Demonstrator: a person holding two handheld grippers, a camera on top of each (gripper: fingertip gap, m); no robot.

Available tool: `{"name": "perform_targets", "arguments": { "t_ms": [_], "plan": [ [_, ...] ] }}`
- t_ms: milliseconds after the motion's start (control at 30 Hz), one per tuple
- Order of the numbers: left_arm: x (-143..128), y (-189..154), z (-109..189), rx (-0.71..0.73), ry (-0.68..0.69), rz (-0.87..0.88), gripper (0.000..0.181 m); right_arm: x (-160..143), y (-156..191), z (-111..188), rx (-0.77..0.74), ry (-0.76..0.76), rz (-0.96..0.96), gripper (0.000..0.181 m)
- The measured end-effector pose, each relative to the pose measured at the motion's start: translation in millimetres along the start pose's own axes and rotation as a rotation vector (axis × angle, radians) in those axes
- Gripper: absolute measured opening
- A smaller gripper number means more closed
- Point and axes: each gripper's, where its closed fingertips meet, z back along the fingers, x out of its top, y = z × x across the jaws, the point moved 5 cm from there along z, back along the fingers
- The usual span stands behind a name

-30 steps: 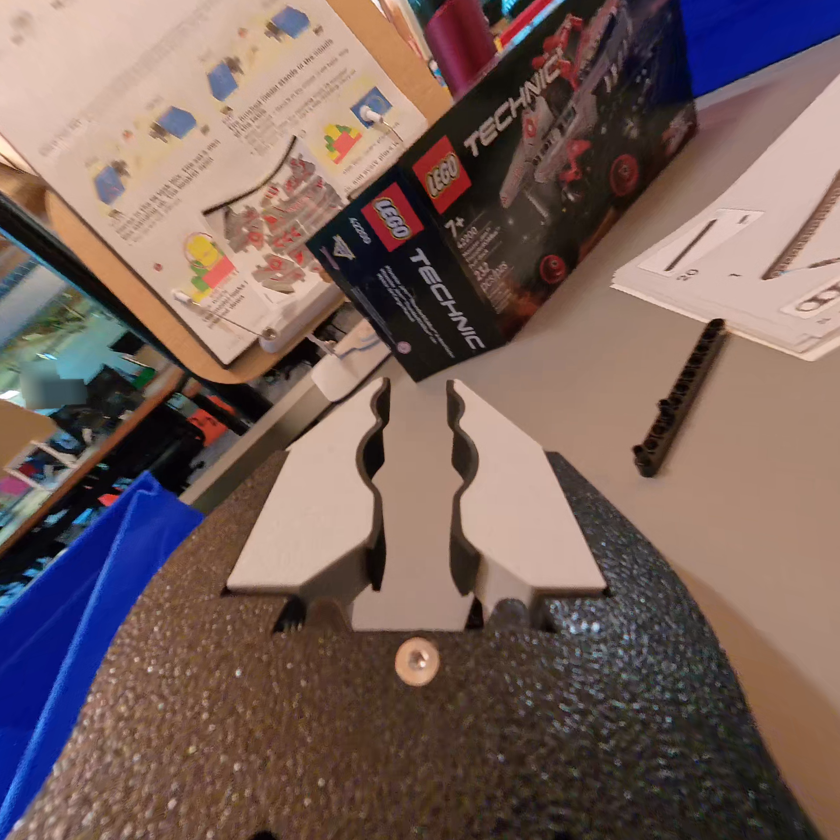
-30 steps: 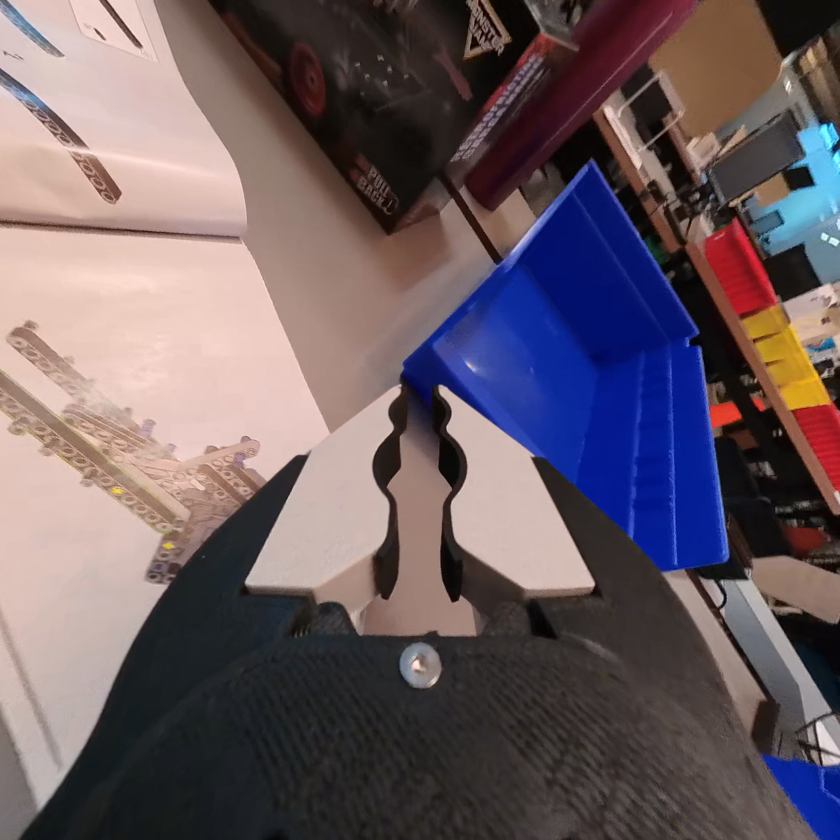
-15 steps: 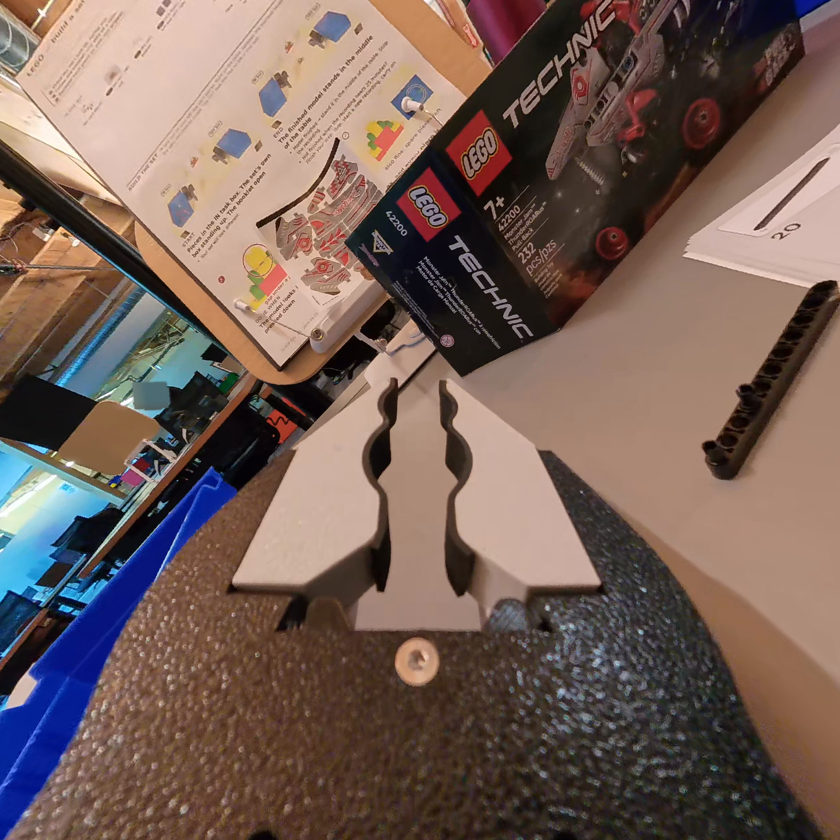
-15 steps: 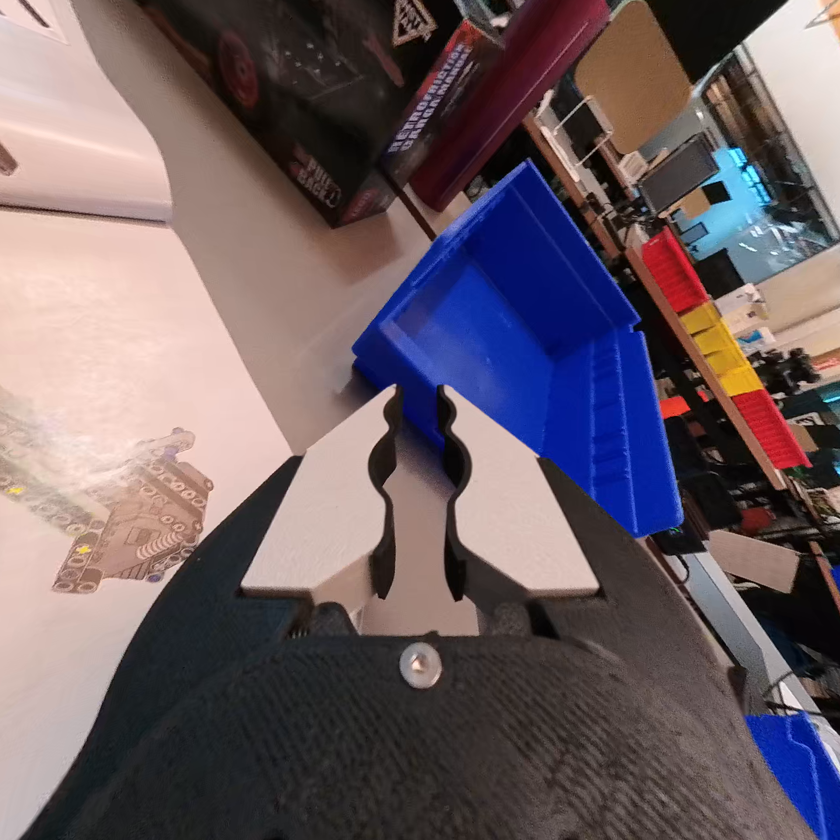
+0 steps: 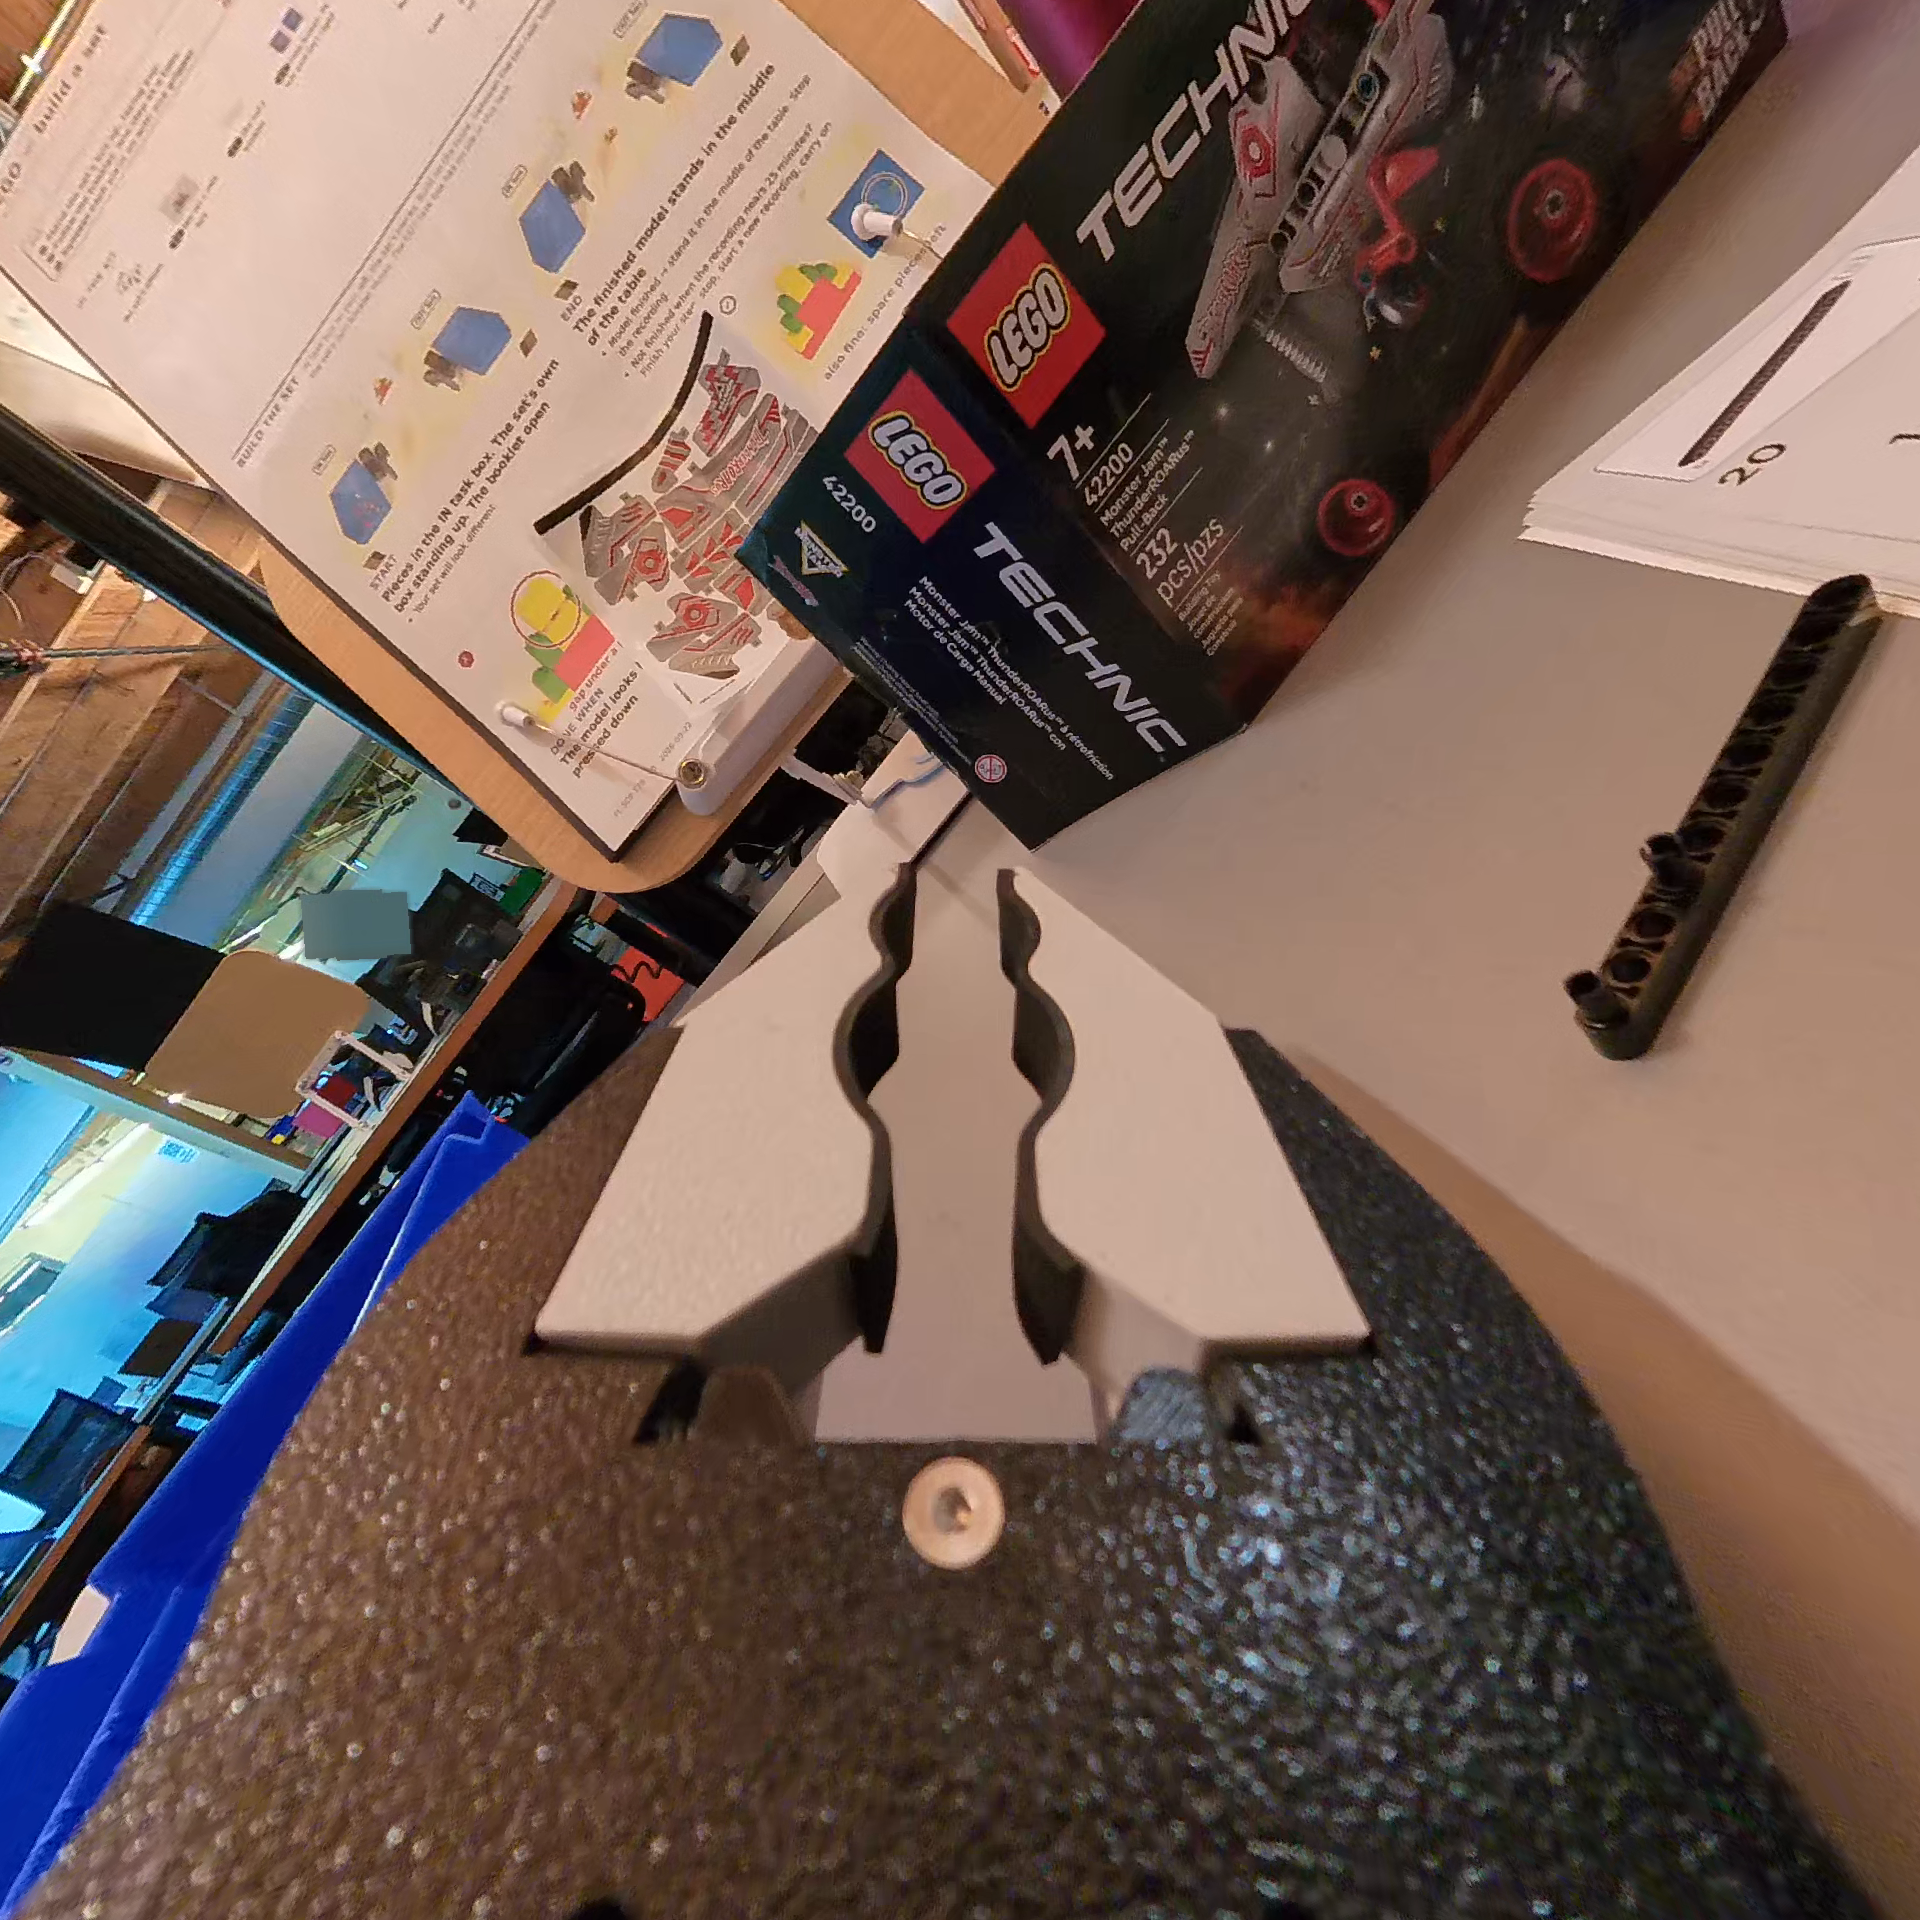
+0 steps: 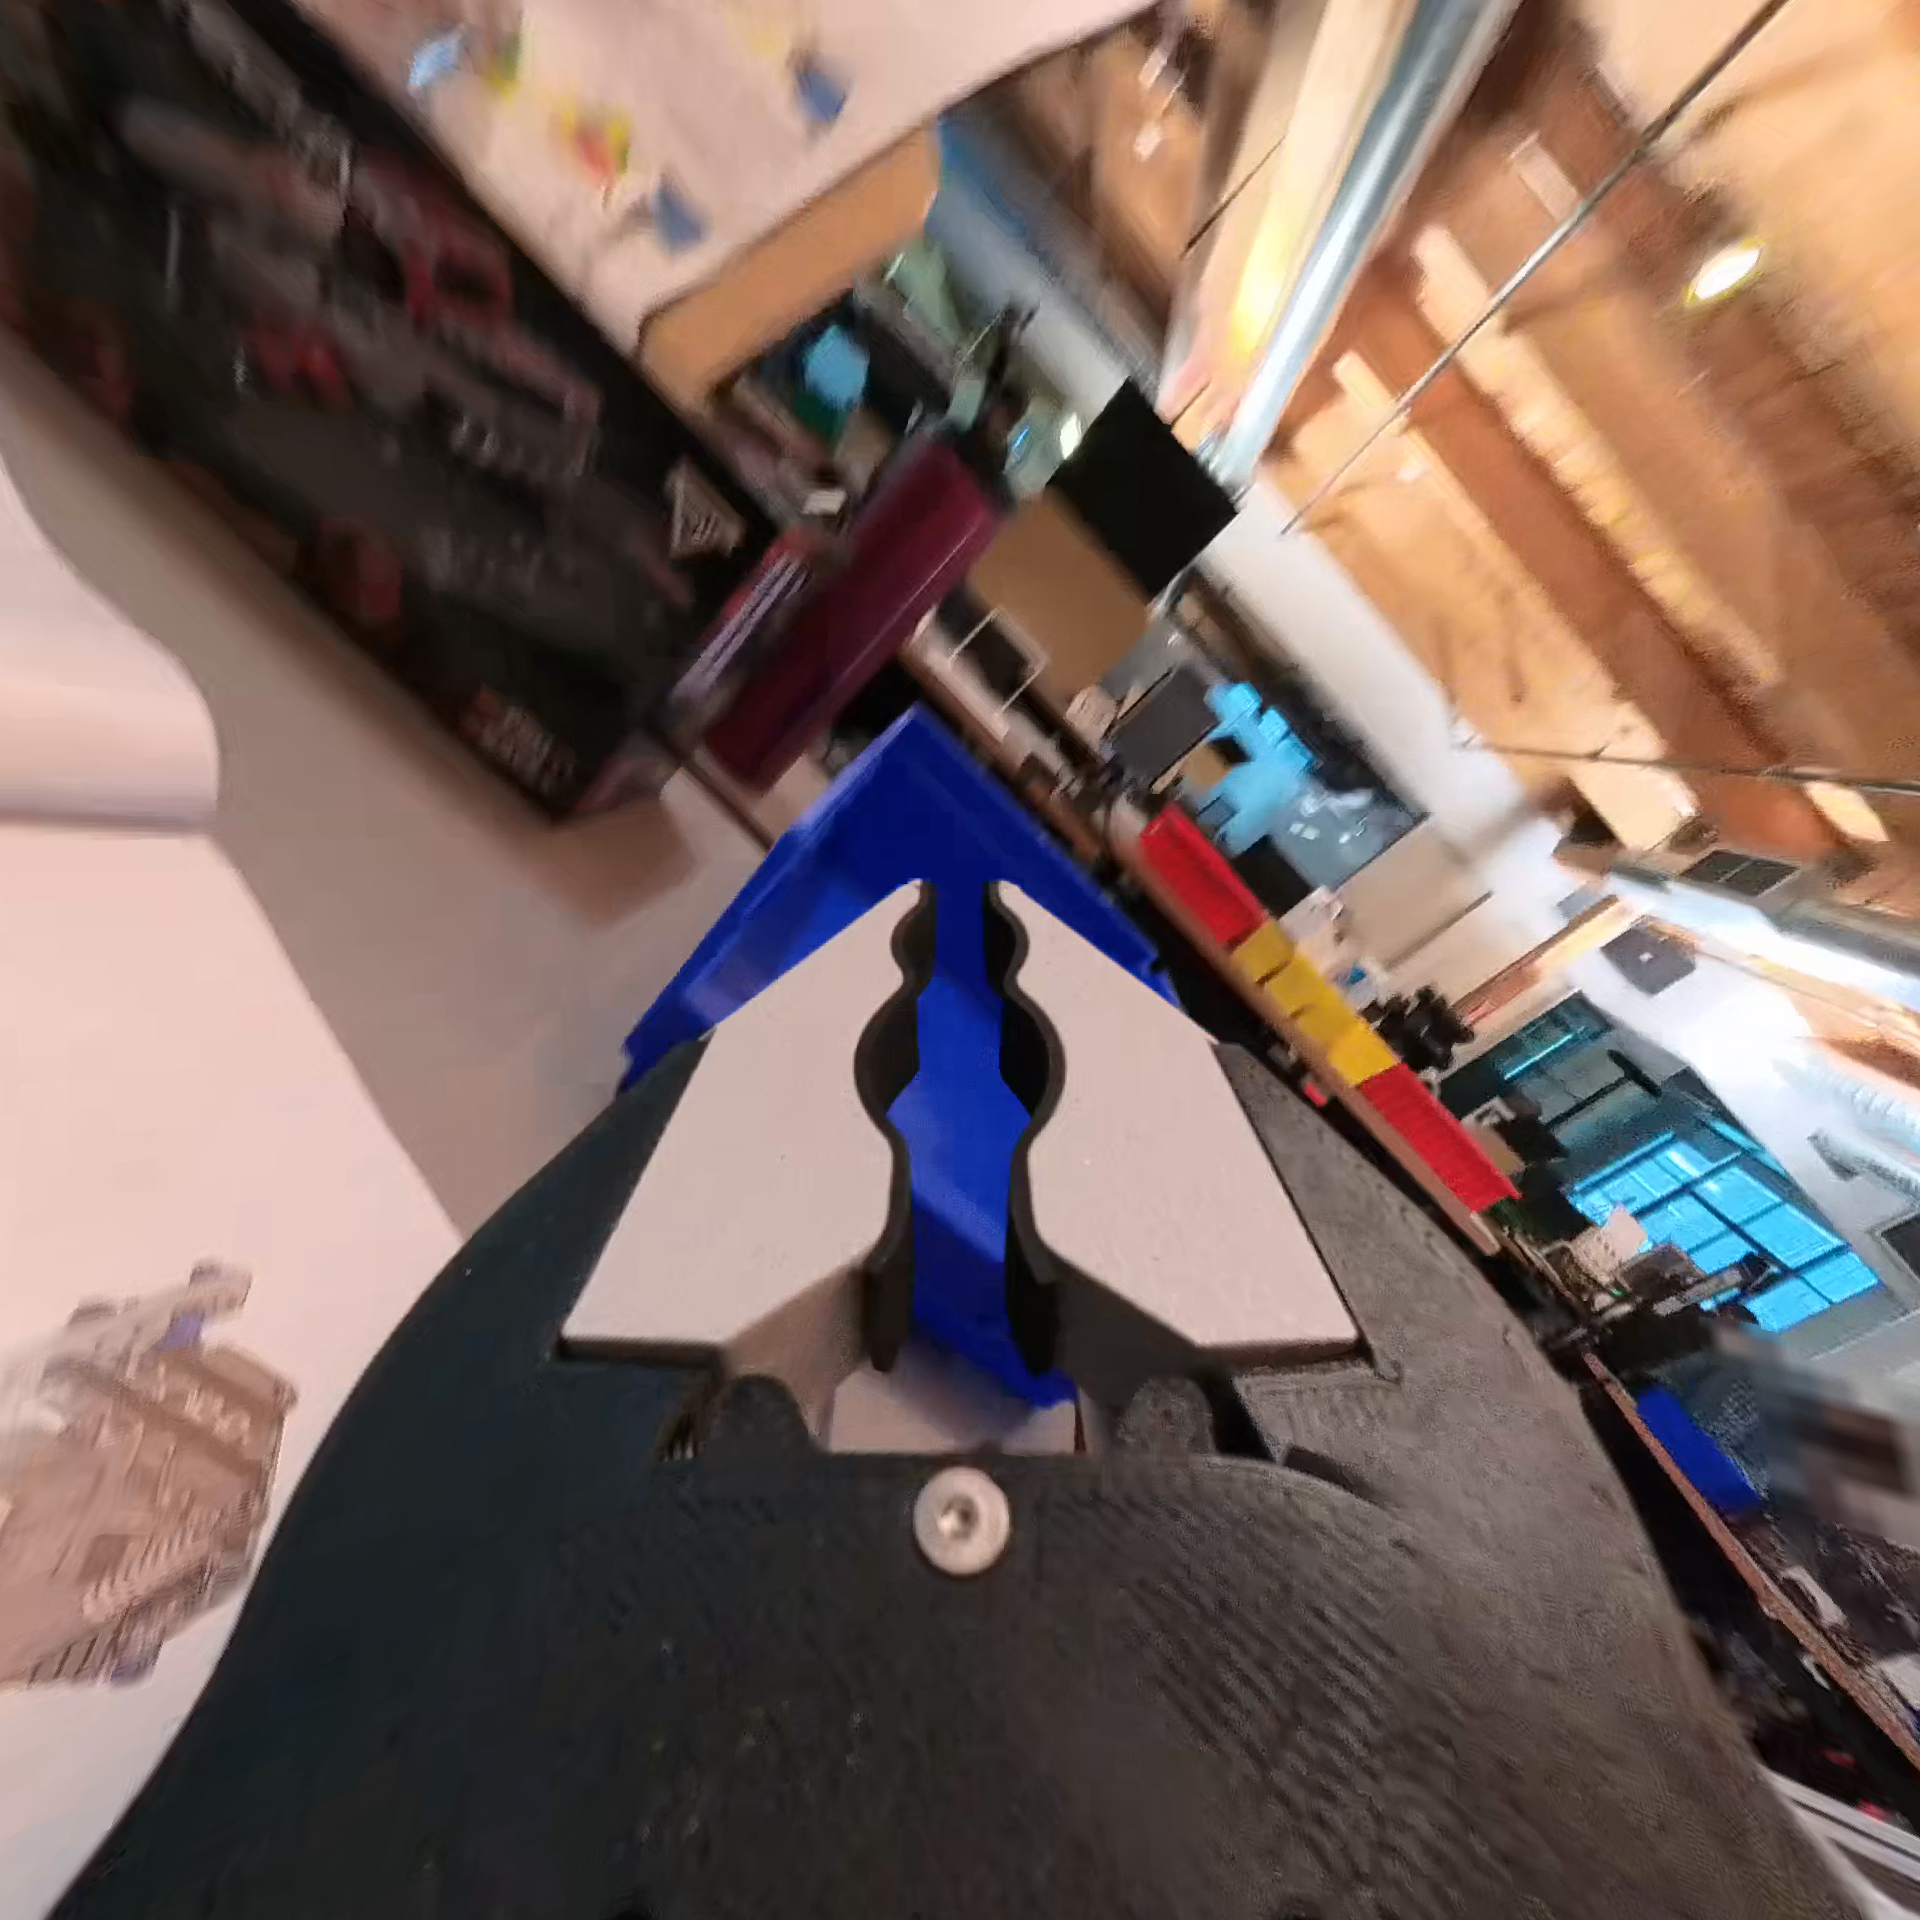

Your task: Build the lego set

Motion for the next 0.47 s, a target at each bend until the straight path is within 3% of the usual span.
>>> {"name": "perform_targets", "arguments": {
  "t_ms": [200,300,467],
  "plan": [
    [0.3,-0.3,0.3,0.001,-0.002,-0.004,0.013,21.5,-17.1,16.3,-0.110,-0.208,-0.031,0.000],
    [0.3,-1.3,0.0,-0.004,-0.001,-0.010,0.013,5.1,-12.4,7.1,-0.046,-0.099,-0.105,0.000],
    [0.4,-2.6,-0.2,-0.011,0.001,-0.018,0.013,-9.7,1.2,-2.5,-0.023,0.075,0.071,0.000]
  ]
}}
